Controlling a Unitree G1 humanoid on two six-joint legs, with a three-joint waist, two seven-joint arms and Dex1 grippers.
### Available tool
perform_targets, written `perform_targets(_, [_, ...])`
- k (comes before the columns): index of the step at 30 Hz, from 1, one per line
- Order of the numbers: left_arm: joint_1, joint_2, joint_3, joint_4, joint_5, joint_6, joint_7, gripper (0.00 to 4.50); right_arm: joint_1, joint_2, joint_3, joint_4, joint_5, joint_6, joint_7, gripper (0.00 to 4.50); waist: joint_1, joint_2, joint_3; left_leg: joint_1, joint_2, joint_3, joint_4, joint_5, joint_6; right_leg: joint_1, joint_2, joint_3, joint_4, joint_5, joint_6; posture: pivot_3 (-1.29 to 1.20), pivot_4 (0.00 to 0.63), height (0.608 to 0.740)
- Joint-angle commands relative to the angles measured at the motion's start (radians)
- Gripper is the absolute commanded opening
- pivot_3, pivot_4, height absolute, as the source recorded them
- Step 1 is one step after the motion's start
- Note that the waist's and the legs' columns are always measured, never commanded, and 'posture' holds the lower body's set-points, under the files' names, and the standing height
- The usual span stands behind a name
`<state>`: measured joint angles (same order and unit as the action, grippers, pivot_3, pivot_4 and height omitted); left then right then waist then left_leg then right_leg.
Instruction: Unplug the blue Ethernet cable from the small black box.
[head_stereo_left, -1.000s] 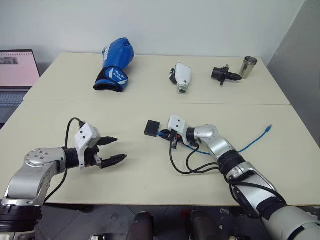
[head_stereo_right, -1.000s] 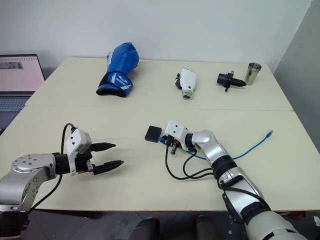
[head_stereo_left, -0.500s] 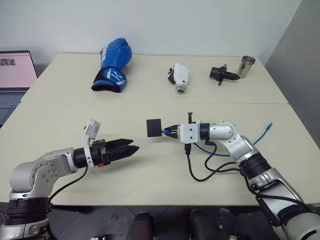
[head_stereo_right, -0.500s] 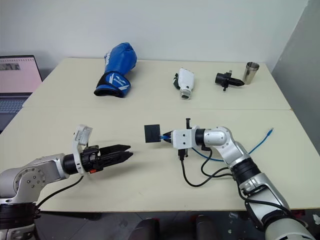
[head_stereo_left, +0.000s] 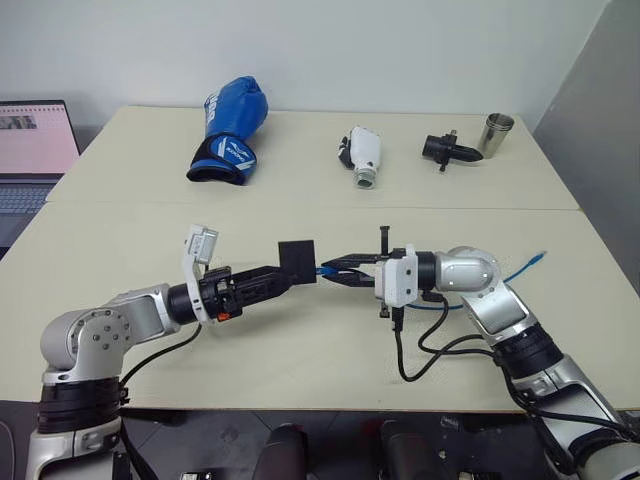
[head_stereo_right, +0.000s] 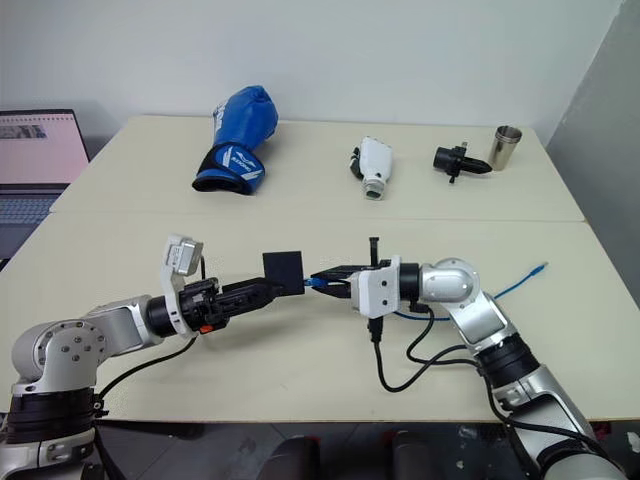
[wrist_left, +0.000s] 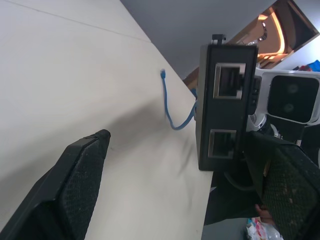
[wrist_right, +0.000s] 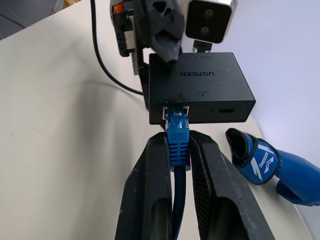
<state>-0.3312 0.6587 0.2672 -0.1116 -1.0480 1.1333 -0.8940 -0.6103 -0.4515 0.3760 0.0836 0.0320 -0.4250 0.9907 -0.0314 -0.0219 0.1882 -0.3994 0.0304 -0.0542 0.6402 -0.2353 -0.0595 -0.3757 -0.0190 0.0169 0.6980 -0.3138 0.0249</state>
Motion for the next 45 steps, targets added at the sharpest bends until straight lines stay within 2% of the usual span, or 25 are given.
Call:
perform_targets(1, [-0.019,-0.003,0.010,-0.039,-0.042,0.020,0.016,4.50,0.004,-0.009,-0.017,-0.047,0.018,-0.011,0.013,0.23,0.000,0.000,0.000,0.000,0.000,0.000,0.000,0.000,0.000,0.000,0.000,0.000,0.000,0.000,0.000,0.00,0.150,0.740])
perform_targets(8, [-0.011,0.001,0.002,-0.044,-0.075,0.053,0.012,4.50,0.001,-0.014,-0.015,-0.039,-0.004,-0.035,0.015,0.23,0.000,0.000,0.000,0.000,0.000,0.000,0.000,0.000,0.000,0.000,0.000,0.000,0.000,0.000,0.000,0.00,0.150,0.740])
perform_targets(12, [-0.008,-0.004,-0.011,-0.049,-0.084,0.064,0.008,3.73,0.000,-0.015,-0.010,-0.039,-0.009,-0.055,0.018,0.23,0.000,0.000,0.000,0.000,0.000,0.000,0.000,0.000,0.000,0.000,0.000,0.000,0.000,0.000,0.000,0.00,0.150,0.740])
perform_targets(13, [-0.010,-0.006,-0.016,-0.048,-0.083,0.066,0.005,3.66,0.000,-0.014,-0.008,-0.038,-0.010,-0.062,0.018,0.23,0.000,0.000,0.000,0.000,0.000,0.000,0.000,0.000,0.000,0.000,0.000,0.000,0.000,0.000,0.000,0.00,0.150,0.740])
perform_targets(14, [-0.011,-0.005,-0.021,-0.046,-0.080,0.067,0.001,3.30,0.000,-0.013,-0.006,-0.039,-0.012,-0.069,0.017,0.23,0.000,0.000,0.000,0.000,0.000,0.000,0.000,0.000,0.000,0.000,0.000,0.000,0.000,0.000,0.000,0.00,0.150,0.740])
perform_targets(25, [-0.028,0.011,-0.058,0.001,-0.034,0.039,-0.058,0.90,0.004,0.001,0.014,-0.046,-0.035,-0.110,0.010,0.23,0.000,0.000,0.000,0.000,0.000,0.000,0.000,0.000,0.000,0.000,0.000,0.000,0.000,0.000,0.000,0.00,0.150,0.740])
perform_targets(27, [-0.026,0.013,-0.058,0.004,-0.027,0.035,-0.064,0.78,0.006,0.004,0.013,-0.050,-0.035,-0.107,0.008,0.23,0.000,0.000,0.000,0.000,0.000,0.000,0.000,0.000,0.000,0.000,0.000,0.000,0.000,0.000,0.000,0.00,0.150,0.740])
perform_targets(34, [-0.013,0.026,-0.049,0.020,-0.009,0.023,-0.083,0.78,0.022,-0.007,0.008,-0.073,-0.040,-0.109,0.006,0.23,0.000,0.000,0.000,0.000,0.000,0.000,0.000,0.000,0.000,0.000,0.000,0.000,0.000,0.000,0.000,0.00,0.150,0.740])
perform_targets(36, [-0.015,0.026,-0.050,0.025,-0.004,0.018,-0.083,0.78,0.025,-0.007,0.000,-0.080,-0.033,-0.098,0.002,0.94,0.000,0.000,0.000,0.000,0.000,0.000,0.000,0.000,0.000,0.000,0.000,0.000,0.000,0.000,0.000,0.00,0.150,0.740])
perform_targets(41, [-0.009,0.049,-0.087,0.014,0.060,-0.045,-0.127,0.78,0.063,-0.053,-0.020,-0.155,0.005,-0.017,0.027,2.02,0.001,0.000,0.000,0.000,0.000,0.000,0.000,0.000,0.000,0.000,0.000,0.000,0.000,0.000,0.000,0.00,0.150,0.740])
perform_targets(44, [-0.009,0.076,-0.123,0.011,0.122,-0.120,-0.183,0.78,0.125,-0.123,-0.051,-0.289,0.129,0.173,0.064,2.79,0.004,0.000,0.000,0.000,-0.001,0.000,0.000,0.000,0.000,0.000,-0.001,0.000,-0.001,0.000,0.000,0.00,0.150,0.740])
perform_targets(45, [-0.010,0.090,-0.141,0.010,0.152,-0.156,-0.209,0.78,0.141,-0.142,-0.061,-0.339,0.179,0.261,0.066,2.85,0.006,0.000,0.000,0.000,-0.001,0.000,0.000,0.000,0.000,0.001,-0.001,0.000,-0.001,0.000,0.000,0.00,0.150,0.740])
